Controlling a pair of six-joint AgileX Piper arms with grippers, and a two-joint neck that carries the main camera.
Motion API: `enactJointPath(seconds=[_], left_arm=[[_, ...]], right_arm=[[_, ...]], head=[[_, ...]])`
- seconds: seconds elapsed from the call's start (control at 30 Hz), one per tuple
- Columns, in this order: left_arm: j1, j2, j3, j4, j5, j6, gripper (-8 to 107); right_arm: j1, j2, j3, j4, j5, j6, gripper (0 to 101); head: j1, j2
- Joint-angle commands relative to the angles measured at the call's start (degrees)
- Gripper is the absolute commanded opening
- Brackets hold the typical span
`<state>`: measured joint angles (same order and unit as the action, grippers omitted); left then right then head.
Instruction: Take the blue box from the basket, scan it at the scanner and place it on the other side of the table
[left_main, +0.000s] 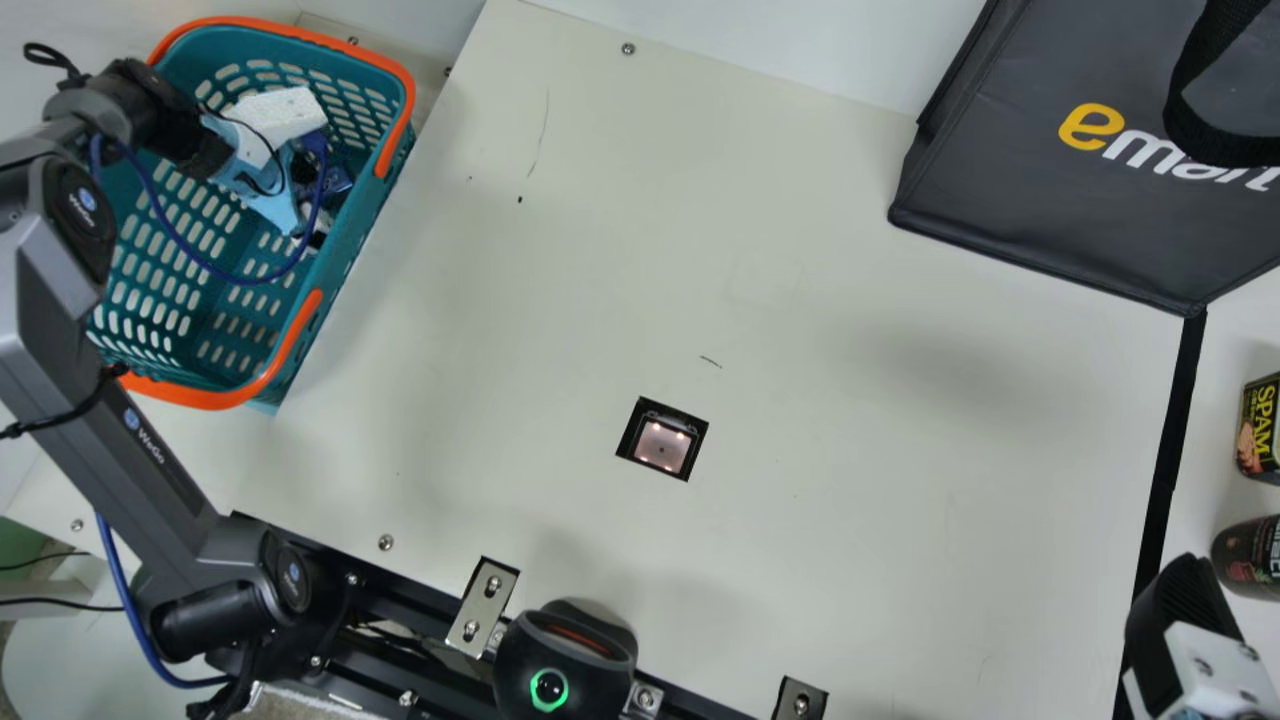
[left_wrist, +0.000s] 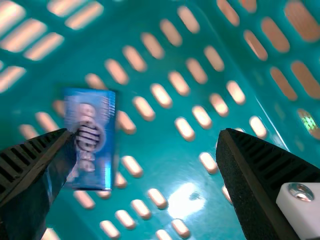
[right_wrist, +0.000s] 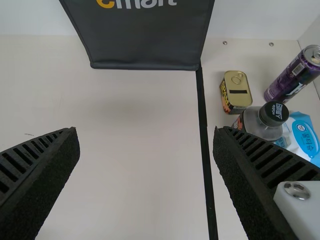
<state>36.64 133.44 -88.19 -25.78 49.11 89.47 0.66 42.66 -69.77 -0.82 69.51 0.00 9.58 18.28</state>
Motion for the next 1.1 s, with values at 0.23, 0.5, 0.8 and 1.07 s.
enactJointPath(seconds=[0.23,0.5,0.8,1.07], left_arm=[[-0.55,-0.03,-1.75,-0.41,-1.58,-0.91,90],[-1.16,2.92,-4.49,2.35,-1.43,-2.51,90],[-1.56,5.34,-6.48,5.36,0.35,-4.14,90],[-1.76,4.5,-4.59,6.13,1.75,-4.2,90]], right_arm=[[0.0,0.0,0.0,0.0,0.0,0.0,95],[0.0,0.0,0.0,0.0,0.0,0.0,95],[0.0,0.0,0.0,0.0,0.0,0.0,95],[0.0,0.0,0.0,0.0,0.06,0.0,95]], head=[[-1.66,0.14],[-1.66,0.14],[-1.66,0.14],[-1.66,0.14]])
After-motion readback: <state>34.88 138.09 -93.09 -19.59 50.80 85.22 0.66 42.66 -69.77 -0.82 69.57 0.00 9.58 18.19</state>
